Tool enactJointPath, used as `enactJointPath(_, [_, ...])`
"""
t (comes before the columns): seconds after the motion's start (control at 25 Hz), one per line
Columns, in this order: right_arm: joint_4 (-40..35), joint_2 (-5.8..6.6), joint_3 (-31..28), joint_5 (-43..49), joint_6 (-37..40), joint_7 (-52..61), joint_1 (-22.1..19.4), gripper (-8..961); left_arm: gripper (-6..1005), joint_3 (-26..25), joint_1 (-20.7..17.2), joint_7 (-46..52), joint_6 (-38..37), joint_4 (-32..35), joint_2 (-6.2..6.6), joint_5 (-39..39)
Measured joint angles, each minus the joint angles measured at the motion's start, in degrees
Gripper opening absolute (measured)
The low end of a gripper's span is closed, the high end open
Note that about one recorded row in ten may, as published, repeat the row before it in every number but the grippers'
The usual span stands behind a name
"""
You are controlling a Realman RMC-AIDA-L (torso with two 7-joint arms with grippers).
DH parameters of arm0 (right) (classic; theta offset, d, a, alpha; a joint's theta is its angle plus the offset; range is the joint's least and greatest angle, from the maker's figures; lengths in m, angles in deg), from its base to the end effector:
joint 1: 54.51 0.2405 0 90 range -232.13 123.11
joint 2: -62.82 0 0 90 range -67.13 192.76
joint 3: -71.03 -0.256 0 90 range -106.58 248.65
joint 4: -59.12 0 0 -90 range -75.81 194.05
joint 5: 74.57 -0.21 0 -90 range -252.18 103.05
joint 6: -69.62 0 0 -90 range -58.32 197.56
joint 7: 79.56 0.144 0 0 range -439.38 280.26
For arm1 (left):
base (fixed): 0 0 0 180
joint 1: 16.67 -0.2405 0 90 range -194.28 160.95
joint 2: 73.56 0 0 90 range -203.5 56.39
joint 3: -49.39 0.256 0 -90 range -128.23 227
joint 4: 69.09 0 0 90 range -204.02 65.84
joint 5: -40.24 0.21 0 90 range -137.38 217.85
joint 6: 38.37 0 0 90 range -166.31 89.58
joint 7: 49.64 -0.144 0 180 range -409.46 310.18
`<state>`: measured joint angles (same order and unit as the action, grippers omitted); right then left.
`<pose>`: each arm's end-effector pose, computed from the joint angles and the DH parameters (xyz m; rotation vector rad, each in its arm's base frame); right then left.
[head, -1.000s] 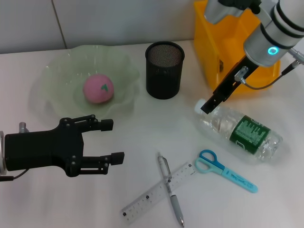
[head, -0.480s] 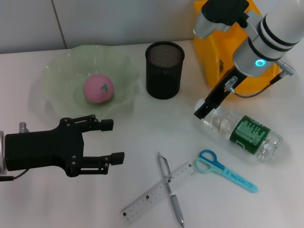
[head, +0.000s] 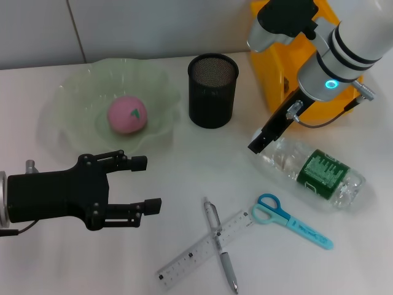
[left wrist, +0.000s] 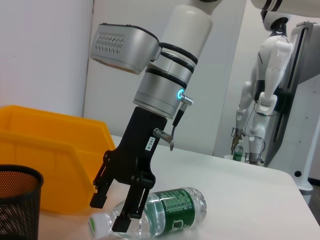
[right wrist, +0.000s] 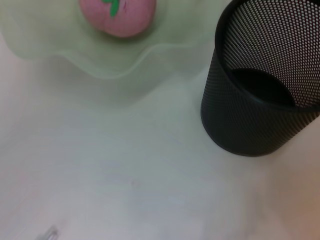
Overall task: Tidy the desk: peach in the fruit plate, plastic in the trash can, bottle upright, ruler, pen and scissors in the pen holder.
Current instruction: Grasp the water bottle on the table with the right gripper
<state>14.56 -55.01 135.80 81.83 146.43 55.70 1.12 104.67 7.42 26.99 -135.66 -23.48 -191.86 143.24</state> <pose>0.1760 0.4261 -0.0171 -2.5960 0.8333 -0.5544 -0.2400 0.2972 0.0014 -2.9083 -0.3607 -0.7985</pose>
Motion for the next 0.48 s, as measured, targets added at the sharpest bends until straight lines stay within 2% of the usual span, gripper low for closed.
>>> enactJointPath(0.16, [0.19, -0.47, 0.06, 0.49, -1.13, 0.00, -0.07, 764, 836, 0.00, -0.03, 0.00, -0.01, 0.00, 0.00, 0.00])
enactJointPath(0.48, [2.17, -0.56, 0.18, 0.57, -2.92, -0.02, 0.05, 764, 835, 0.10, -0.16, 0.00, -0.29, 0.00, 0.06, 0.00])
